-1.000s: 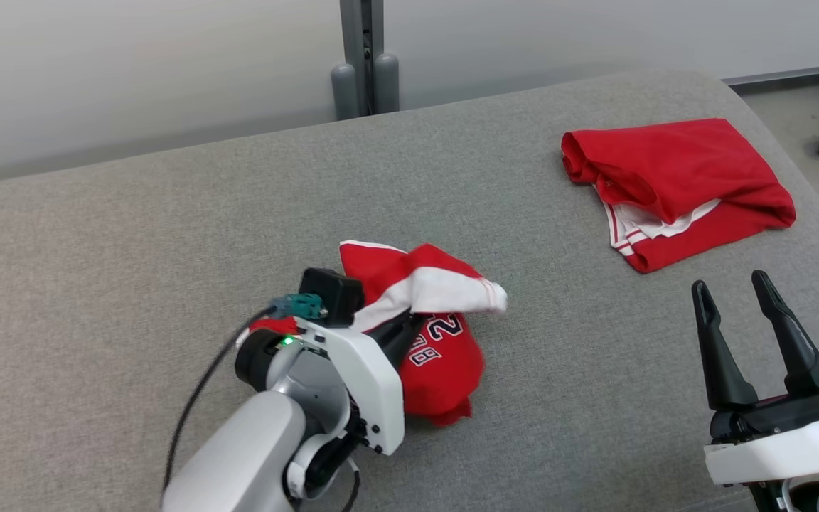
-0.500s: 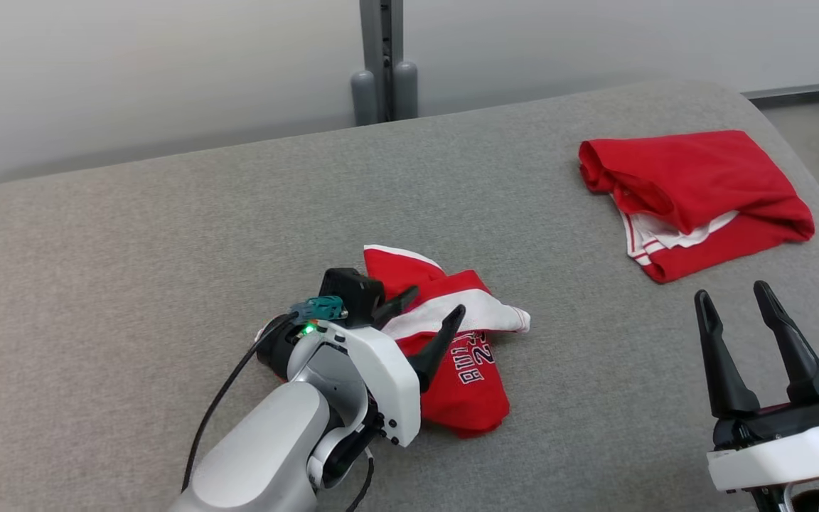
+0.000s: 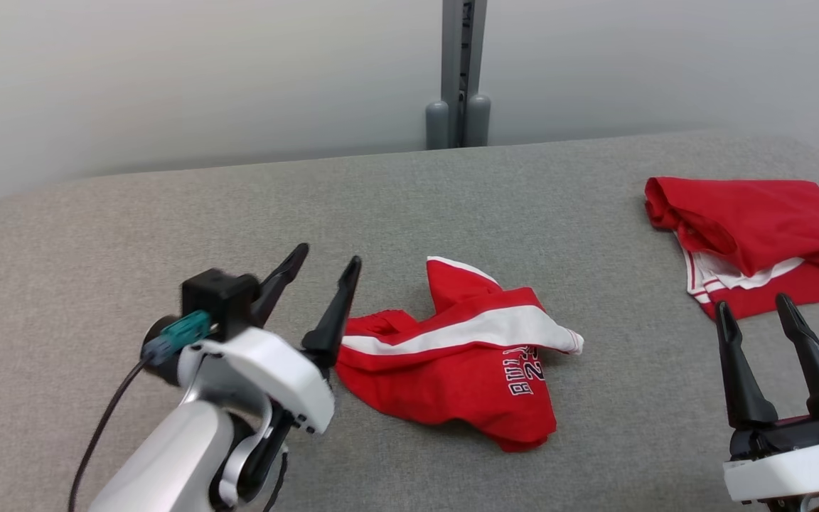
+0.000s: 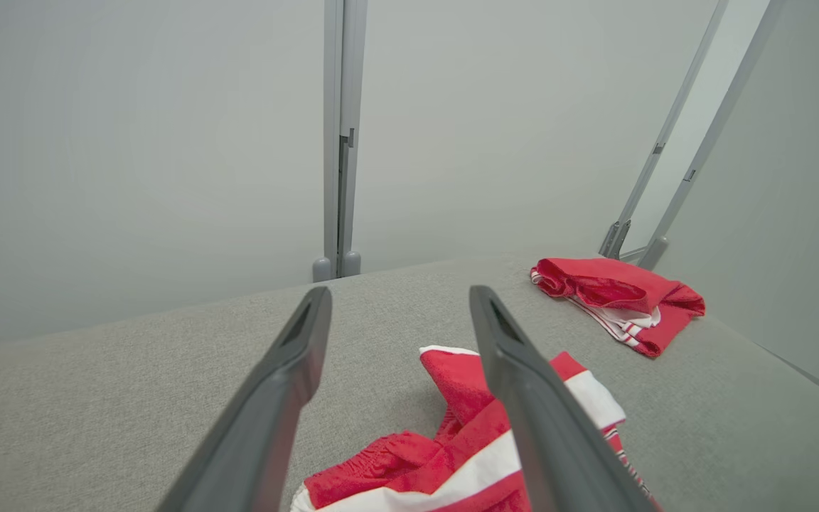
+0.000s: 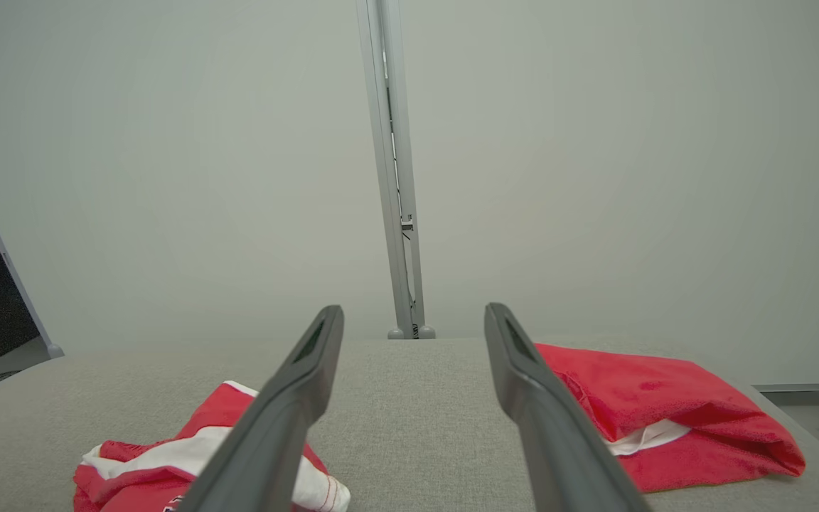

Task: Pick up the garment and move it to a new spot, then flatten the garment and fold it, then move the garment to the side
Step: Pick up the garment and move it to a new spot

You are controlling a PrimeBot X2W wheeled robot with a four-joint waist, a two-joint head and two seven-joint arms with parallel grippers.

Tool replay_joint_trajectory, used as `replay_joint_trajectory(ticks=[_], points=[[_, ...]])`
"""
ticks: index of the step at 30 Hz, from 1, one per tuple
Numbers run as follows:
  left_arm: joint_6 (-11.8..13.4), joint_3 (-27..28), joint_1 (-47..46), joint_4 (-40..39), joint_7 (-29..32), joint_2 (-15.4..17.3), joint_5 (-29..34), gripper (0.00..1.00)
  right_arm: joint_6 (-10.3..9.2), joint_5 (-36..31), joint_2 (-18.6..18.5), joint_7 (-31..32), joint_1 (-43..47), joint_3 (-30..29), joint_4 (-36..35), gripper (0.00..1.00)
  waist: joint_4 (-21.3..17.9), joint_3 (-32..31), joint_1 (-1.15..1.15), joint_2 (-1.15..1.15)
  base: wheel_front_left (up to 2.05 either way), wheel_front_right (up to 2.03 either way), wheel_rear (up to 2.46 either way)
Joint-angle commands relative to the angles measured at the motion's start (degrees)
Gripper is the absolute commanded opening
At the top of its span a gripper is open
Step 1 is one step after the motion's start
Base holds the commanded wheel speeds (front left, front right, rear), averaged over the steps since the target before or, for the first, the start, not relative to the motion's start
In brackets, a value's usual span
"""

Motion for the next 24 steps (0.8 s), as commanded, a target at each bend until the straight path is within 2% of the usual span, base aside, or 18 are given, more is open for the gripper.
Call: replay_joint_trajectory(ticks=[1,8,15,24], points=[[1.0,1.1,1.7,-1.5,-0.6,0.8,-0.7,1.00,0.02,-0.2,0.1,0.4,0.6,-0.3,-0.4,1.00,0.7,-0.5,0.00,0.00,0.00,0.00,0.00],[4.9,4.3,8.8,-8.0,-6.0,4.6,1.2,1.00,0.02,0.0,0.9,0.1,2.5,-0.6,-0.8,1.00,2.0,-1.1,0.00,0.00,0.00,0.00,0.00],[8.5,7.2,16.8,-11.0,-12.4,5.5,1.5,1.00,0.02,0.1,1.5,0.0,4.0,-0.7,-0.9,1.00,1.9,-1.5,0.00,0.00,0.00,0.00,0.00],[9.0,6.5,19.4,-12.2,-13.5,5.2,2.3,1.00,0.02,0.2,1.4,0.4,4.3,-0.9,-1.1,1.00,2.6,-1.9,0.00,0.00,0.00,0.00,0.00]])
